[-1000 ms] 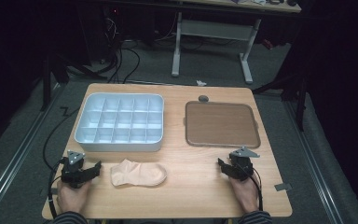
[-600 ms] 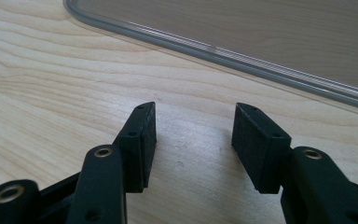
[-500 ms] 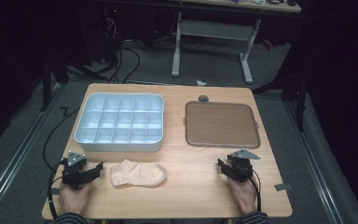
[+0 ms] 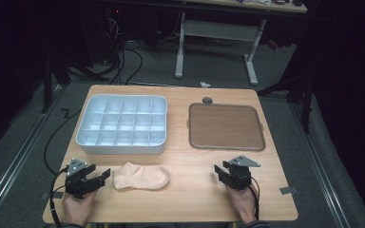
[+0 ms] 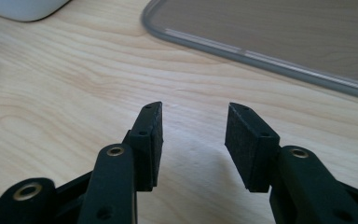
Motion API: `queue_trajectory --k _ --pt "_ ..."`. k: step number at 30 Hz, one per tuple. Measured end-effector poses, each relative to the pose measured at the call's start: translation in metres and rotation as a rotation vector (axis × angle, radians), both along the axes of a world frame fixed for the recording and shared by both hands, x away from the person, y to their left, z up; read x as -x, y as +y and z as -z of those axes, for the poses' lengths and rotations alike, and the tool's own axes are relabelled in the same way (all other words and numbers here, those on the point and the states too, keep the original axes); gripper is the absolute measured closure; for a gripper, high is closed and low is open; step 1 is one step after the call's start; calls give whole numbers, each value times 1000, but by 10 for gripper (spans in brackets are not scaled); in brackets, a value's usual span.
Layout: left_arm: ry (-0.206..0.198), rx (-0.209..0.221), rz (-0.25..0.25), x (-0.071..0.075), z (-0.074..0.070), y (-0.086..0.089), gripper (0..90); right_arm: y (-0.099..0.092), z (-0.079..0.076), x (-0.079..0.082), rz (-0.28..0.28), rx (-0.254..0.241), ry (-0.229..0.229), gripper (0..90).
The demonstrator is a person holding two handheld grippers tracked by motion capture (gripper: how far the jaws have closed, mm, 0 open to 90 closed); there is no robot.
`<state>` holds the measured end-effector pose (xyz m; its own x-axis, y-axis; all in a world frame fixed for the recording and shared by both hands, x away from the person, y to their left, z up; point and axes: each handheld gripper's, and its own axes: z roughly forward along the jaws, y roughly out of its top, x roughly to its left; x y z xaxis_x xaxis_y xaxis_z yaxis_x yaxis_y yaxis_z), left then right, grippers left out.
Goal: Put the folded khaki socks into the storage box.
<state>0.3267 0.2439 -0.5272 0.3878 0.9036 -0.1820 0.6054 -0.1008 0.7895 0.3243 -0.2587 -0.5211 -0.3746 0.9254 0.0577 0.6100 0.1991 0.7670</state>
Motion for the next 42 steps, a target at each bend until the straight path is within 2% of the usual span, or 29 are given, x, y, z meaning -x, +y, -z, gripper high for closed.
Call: queue_trajectory --k 5,11,16,21,23,25,28,31,42 --pt "15 19 56 2 -8 -12 331 13 1 4 -34 -20 14 573" --pt "35 9 81 0 -8 -21 342 29 -1 7 -82 -46 16 579" --pt "48 20 89 -2 -6 -29 347 43 -1 8 -126 -57 18 580" --pt "60 -18 89 -4 -3 -36 360 61 -3 10 -177 -61 14 580" --pt "61 -20 90 -4 -2 -38 365 68 -4 11 -195 -65 11 580" --pt "61 -24 92 -4 -1 -38 369 80 -5 11 -226 -45 0 588" --pt "64 -28 92 -4 -1 -39 369 89 -6 11 -253 -39 -2 589" --pt "62 -27 90 -4 -1 -39 372 103 -5 10 -295 -46 3 588" --pt "78 -49 93 -5 2 -43 395 128 -13 4 -355 -94 3 566"
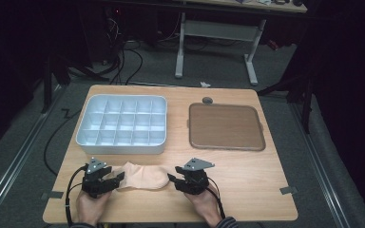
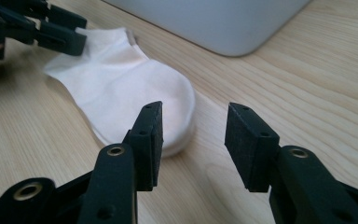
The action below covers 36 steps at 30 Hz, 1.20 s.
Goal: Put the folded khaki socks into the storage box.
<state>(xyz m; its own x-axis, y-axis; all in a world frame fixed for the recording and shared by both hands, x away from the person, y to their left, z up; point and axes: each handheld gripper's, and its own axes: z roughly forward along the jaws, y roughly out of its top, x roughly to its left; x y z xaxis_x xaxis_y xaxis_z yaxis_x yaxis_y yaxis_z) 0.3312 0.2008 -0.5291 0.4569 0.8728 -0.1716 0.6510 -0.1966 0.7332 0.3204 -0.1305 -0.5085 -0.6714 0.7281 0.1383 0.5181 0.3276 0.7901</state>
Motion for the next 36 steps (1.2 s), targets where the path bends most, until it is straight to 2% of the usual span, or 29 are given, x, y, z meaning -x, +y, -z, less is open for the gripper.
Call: queue_trajectory --k 2,7,10,14,17,19,20,22,23,28,31,36 --pt "1 -10 3 0 0 -2 402 5 0 -3 -4 -2 6 561" --pt "3 -33 7 -2 1 -4 421 20 8 -13 -1 61 32 560" --pt "-11 -66 10 -1 2 -6 440 22 14 -15 0 79 45 563" --pt "-17 -82 6 0 2 -8 453 24 18 -16 -2 97 51 571" --pt "-23 -94 11 1 2 -8 487 27 21 -16 -15 121 52 606" --pt "-22 -94 15 2 1 -8 551 28 21 -15 -34 128 41 678" --pt "-22 -96 18 2 1 -8 551 28 21 -15 -34 128 41 678" --pt "-18 -94 28 2 0 -8 624 30 21 -15 -54 129 41 738" --pt "-13 -91 32 2 0 -8 624 30 21 -15 -54 129 41 738" --pt "3 -62 54 2 0 -9 758 29 21 -15 -65 114 55 806" --pt "5 -38 55 3 0 -8 786 29 22 -14 -61 118 34 853" --pt "21 6 61 3 -2 -6 798 26 21 -14 -57 110 44 865"
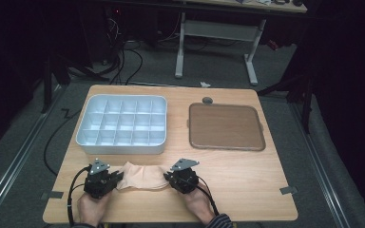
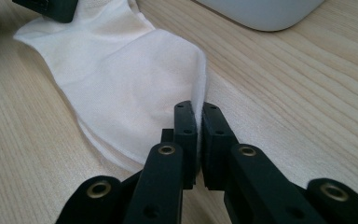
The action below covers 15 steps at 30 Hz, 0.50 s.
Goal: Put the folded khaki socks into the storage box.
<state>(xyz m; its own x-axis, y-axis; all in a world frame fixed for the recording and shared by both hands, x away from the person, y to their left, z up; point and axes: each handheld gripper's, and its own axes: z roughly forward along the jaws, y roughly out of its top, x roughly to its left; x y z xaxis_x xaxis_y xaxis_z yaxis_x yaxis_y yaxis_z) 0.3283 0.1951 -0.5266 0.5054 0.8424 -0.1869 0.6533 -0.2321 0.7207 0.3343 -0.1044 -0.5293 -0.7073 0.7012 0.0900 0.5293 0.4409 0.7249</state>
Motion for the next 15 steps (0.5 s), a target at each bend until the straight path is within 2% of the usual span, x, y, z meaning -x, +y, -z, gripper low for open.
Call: queue_trajectory --k 6,11,15 --pt "-18 12 16 1 -7 -4 800 -5 -3 0 15 -20 -5 867" --pt "-27 50 17 2 -11 -6 800 -9 -5 1 12 -21 -14 867" --pt "-29 75 26 2 -14 -11 800 -19 -9 3 31 -31 -18 867"
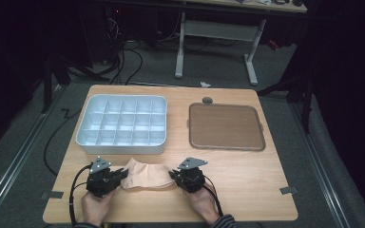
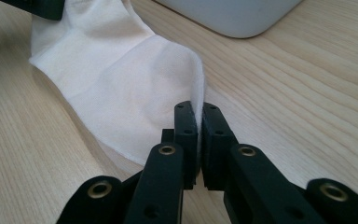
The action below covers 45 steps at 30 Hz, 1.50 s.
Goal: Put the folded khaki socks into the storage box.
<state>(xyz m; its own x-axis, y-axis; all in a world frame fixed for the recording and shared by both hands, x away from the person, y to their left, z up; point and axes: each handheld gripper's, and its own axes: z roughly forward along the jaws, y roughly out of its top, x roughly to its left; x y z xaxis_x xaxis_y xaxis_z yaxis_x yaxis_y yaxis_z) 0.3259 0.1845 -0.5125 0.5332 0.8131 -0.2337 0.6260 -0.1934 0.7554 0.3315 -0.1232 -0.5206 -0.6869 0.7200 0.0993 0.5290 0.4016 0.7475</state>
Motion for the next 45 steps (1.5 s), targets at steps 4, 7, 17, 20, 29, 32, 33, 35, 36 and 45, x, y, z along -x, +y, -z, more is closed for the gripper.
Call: queue_trajectory --k 4,7,17,20,29,32,33,35,36,45 --pt "-3 22 17 -2 -3 -7 800 -7 -2 1 10 -1 -8 867" --pt "-3 47 34 -5 -5 -14 800 -18 -5 3 28 2 -15 867" --pt "8 68 86 -11 -2 -42 798 -52 -9 8 90 10 -17 866" --pt "11 72 96 -13 -1 -50 798 -61 -7 8 110 9 -10 866" --pt "32 63 127 -20 5 -73 796 -79 -3 8 153 26 0 866" --pt "33 47 126 -21 8 -79 795 -84 -2 7 166 24 13 866" --pt "33 40 126 -22 9 -80 794 -86 -2 6 167 26 12 866" --pt "37 32 125 -22 10 -82 793 -87 0 5 173 34 18 865" --pt "36 29 122 -22 11 -83 792 -86 2 4 174 38 26 864" --pt "40 18 113 -25 14 -83 791 -87 6 1 184 33 19 759"
